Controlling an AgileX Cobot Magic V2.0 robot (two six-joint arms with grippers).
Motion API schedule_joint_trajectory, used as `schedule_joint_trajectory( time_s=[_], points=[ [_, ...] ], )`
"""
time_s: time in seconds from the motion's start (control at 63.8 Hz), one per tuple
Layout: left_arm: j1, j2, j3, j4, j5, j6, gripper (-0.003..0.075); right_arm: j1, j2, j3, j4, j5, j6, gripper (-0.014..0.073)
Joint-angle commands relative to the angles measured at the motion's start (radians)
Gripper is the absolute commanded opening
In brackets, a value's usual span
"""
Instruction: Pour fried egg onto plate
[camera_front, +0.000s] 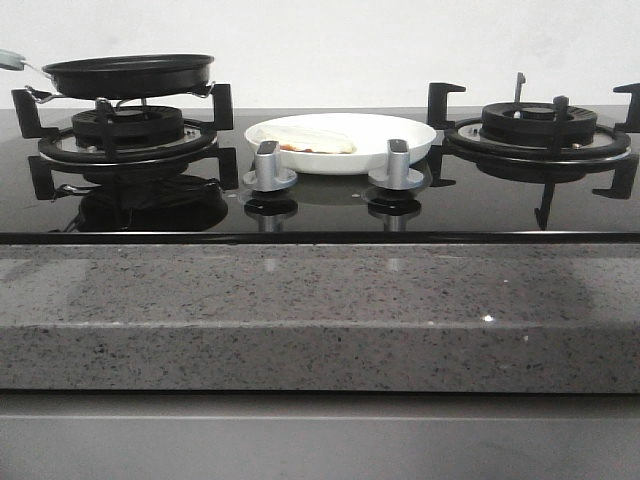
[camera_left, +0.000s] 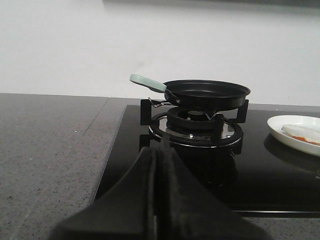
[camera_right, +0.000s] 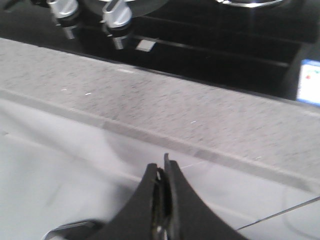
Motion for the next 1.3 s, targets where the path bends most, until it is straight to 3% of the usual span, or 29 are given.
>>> schedule_joint_trajectory(
  time_s=[0.0, 0.345, 0.502, 0.799, 1.285],
  points=[
    [-0.006, -0.02, 0.006, 0.002, -0.086, -0.004, -0.0019, -0.014, -0.018, 0.012, -0.062, -0.132, -0.016, -0.007],
    [-0.006, -0.02, 0.006, 0.002, -0.086, -0.004, -0.0019, -0.192, -0.218, 0.466, -0.136, -0.777, -0.049, -0.007],
    [-0.006, -0.02, 0.006, 0.002, -0.086, -0.004, -0.0019, -0.23, -0.307, 0.629, -0.135, -0.949, -0.049, -0.007],
    [-0.006, -0.019, 0.006, 0.002, -0.086, -0.004, -0.0019, -0.245, -0.398, 0.837, -0.135, -1.188, -0.049, -0.007],
    [-0.006, -0.019, 0.006, 0.002, -0.086, -0.004, -0.0019, -0.281, -0.399, 0.837, -0.135, -1.174, -0.049, -0.007]
  ],
)
